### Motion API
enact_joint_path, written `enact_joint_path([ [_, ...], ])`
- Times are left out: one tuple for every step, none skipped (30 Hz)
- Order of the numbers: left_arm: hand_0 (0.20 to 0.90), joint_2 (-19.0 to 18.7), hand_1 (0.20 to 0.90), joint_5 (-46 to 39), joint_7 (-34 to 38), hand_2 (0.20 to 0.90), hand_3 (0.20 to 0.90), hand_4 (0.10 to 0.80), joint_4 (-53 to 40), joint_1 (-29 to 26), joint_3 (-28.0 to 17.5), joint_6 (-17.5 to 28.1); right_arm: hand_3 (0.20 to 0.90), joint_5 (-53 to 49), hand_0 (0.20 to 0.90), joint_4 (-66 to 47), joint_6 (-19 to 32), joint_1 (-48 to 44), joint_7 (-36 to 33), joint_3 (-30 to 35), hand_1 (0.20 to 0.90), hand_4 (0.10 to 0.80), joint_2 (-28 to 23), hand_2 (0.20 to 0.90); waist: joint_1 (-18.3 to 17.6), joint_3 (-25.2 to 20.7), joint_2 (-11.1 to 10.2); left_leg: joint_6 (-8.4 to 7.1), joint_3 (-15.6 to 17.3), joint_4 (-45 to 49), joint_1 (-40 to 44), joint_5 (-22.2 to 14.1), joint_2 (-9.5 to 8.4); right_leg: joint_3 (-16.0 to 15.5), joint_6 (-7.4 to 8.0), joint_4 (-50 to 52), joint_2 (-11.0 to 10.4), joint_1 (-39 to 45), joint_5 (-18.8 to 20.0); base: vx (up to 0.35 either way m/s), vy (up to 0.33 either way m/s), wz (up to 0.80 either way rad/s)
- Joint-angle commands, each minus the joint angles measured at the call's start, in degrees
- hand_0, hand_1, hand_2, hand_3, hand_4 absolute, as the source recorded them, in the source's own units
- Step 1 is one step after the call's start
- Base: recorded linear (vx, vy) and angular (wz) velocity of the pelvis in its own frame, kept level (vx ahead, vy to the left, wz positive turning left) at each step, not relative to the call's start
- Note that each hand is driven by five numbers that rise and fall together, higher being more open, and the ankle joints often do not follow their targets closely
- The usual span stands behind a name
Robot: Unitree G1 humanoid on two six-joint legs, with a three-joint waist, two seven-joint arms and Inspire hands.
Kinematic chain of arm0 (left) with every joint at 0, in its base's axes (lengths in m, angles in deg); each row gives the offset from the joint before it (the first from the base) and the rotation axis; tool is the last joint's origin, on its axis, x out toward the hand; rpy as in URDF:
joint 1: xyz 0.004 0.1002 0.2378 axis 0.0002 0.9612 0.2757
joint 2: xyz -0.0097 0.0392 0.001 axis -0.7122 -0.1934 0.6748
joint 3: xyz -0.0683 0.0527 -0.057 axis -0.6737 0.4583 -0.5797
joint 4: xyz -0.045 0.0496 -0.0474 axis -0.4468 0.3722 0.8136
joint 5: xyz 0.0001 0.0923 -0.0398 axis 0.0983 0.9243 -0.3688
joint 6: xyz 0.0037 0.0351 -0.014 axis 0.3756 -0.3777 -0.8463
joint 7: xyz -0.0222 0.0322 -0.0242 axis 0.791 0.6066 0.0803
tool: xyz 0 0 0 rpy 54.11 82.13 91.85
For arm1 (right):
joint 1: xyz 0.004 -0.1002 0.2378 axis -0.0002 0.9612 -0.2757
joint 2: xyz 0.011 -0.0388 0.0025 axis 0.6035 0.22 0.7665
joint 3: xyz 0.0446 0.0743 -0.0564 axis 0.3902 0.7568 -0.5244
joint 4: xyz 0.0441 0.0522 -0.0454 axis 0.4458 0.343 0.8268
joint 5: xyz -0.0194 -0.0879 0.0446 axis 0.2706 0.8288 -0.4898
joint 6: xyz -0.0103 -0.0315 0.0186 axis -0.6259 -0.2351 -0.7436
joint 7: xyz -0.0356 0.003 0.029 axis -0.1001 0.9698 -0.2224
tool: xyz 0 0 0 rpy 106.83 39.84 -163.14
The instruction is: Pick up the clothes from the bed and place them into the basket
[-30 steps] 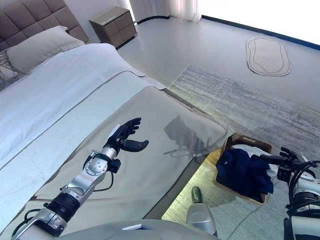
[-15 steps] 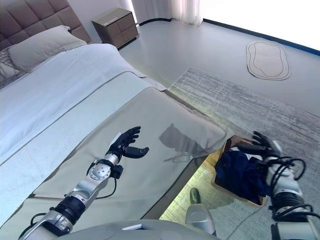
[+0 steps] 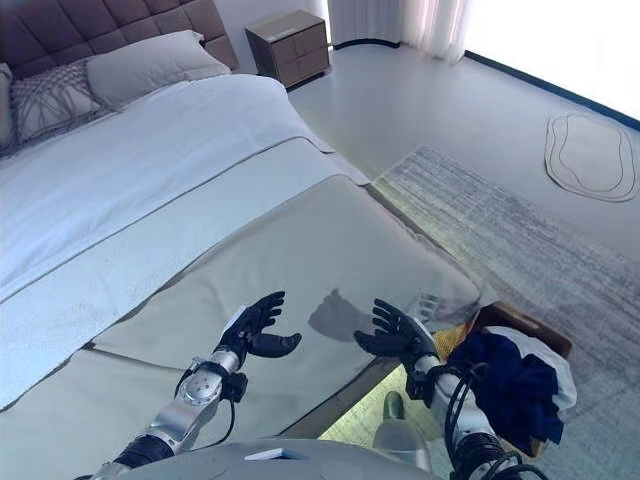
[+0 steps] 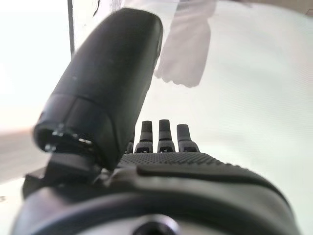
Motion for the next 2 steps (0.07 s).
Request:
enact_joint_path([
  [0.900,2.1,0.900,0.6,-0.7,0.900,0.900,0.800,4.7,-3.0,-2.9,4.9,0.900,2.2,0.900,0.0,2.0,-2.9,1.2,-0.4,0.900,0.800,0.6,0.900,0.1,-3.2,-1.0,-0.76,-5.9,1.0,-1.1,-3.7,0.24,0.5,-0.04,4.8,0.3,3.4,-9.2,0.040,-0.016,0.06],
  [0.900,2.2,0.900,0.4,-0.8,0.900,0.900,0.800,5.4,-3.2,-3.0,4.9,0.900,2.3,0.900,0.3,2.0,-2.9,0.8,-0.6,0.900,0.800,0.7,0.900,0.2,-3.3,-1.1,-0.75,-6.0,1.1,-1.1,-3.7,0.25,0.4,-0.05,4.8,0.3,3.5,-9.3,0.040,-0.015,0.03],
])
